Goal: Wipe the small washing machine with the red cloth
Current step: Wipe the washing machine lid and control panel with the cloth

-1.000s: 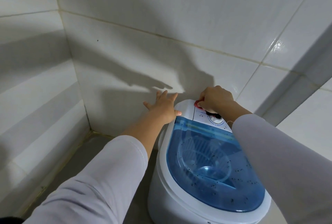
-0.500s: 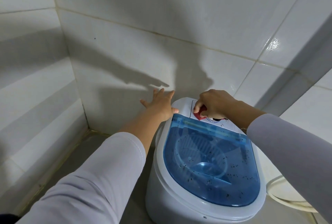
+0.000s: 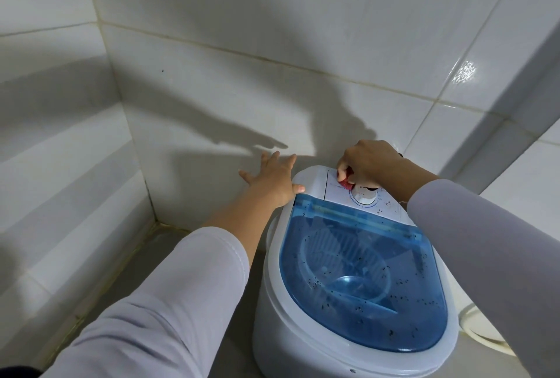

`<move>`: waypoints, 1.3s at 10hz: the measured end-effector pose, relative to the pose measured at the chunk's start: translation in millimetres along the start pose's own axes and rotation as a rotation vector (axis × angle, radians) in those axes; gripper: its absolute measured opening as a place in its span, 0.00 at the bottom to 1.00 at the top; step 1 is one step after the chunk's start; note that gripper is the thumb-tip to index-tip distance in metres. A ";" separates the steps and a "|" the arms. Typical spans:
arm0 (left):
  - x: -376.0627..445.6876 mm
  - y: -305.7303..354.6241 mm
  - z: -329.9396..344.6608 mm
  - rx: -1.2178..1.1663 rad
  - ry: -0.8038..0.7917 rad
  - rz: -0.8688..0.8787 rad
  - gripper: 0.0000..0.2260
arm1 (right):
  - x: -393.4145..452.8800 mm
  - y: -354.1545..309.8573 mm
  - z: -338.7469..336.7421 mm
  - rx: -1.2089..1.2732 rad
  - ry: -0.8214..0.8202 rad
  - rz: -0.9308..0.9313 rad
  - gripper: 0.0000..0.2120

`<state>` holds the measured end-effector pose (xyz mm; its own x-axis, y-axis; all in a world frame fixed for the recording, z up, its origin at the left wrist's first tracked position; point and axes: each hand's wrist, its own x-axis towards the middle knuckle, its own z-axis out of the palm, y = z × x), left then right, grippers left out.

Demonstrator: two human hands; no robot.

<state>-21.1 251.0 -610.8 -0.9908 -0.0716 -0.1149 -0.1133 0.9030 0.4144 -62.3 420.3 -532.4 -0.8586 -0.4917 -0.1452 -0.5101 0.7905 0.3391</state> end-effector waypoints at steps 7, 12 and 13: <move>1.2 -3.2 2.2 0.006 0.004 -0.012 0.34 | -24.3 34.9 17.1 0.146 -0.042 0.250 0.11; 1.5 -5.3 6.9 0.002 0.047 -0.010 0.34 | -50.9 24.2 34.9 0.167 -0.035 0.407 0.12; 1.5 -5.0 8.3 -0.008 0.046 -0.014 0.34 | -58.6 17.5 38.0 0.208 -0.028 0.460 0.14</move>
<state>-21.4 249.9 -620.5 -0.9915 -0.1035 -0.0791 -0.1274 0.8985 0.4201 -22.9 476.8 -553.3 -0.9964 -0.0677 -0.0501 -0.0758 0.9804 0.1818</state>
